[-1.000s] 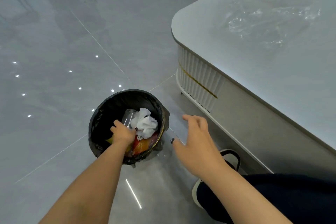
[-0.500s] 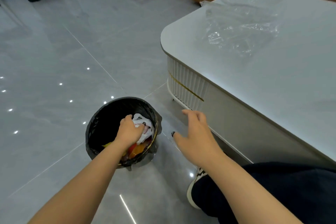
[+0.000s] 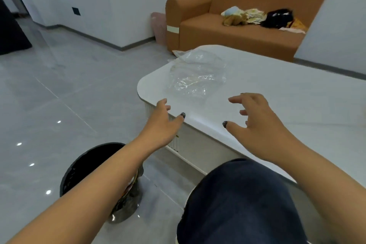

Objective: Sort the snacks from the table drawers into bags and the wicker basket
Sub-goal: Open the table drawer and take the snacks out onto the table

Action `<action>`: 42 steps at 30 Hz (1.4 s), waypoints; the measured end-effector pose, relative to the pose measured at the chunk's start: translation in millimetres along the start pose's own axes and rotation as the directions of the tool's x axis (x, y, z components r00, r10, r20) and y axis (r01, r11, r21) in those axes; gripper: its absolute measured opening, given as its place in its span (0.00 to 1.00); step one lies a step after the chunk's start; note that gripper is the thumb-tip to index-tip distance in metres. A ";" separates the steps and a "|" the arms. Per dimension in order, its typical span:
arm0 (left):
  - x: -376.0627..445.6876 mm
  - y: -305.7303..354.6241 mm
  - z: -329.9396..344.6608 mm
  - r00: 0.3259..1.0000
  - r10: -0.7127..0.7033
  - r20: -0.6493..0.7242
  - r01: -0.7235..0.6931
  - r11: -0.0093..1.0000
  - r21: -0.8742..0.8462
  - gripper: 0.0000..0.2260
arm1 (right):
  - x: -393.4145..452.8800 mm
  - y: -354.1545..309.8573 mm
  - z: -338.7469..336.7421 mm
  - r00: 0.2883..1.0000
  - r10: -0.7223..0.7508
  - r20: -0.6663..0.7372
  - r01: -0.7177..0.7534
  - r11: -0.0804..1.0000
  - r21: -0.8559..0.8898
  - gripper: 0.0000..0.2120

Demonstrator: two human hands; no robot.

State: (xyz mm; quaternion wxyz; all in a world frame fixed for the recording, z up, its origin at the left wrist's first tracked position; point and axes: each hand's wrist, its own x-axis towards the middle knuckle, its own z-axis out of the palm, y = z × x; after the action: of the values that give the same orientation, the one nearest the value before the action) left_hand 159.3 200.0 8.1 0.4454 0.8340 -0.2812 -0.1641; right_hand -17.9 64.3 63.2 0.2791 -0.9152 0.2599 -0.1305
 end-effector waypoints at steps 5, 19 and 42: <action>-6.5 91.0 33.5 0.973 0.189 0.130 -0.187 0.982 -0.029 0.37 | -36.2 28.1 -55.7 0.994 0.055 -0.095 -0.066 0.991 -0.117 0.27; -60.9 121.2 202.4 0.728 0.548 0.412 -0.484 0.837 -0.257 0.21 | -146.6 169.6 -94.8 0.897 0.399 -0.189 -0.415 0.909 -0.051 0.28; -49.4 38.2 229.3 0.415 0.700 0.581 -0.838 0.543 -0.055 0.08 | -157.1 181.7 -28.8 0.990 0.123 0.065 -0.112 0.982 -0.154 0.24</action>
State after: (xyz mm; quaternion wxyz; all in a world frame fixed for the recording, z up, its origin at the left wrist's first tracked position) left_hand -12.2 64.2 -84.8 0.2651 0.5728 -0.7647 -0.1302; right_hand -232.7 8.9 -33.3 0.2259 -0.9209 0.3120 -0.0599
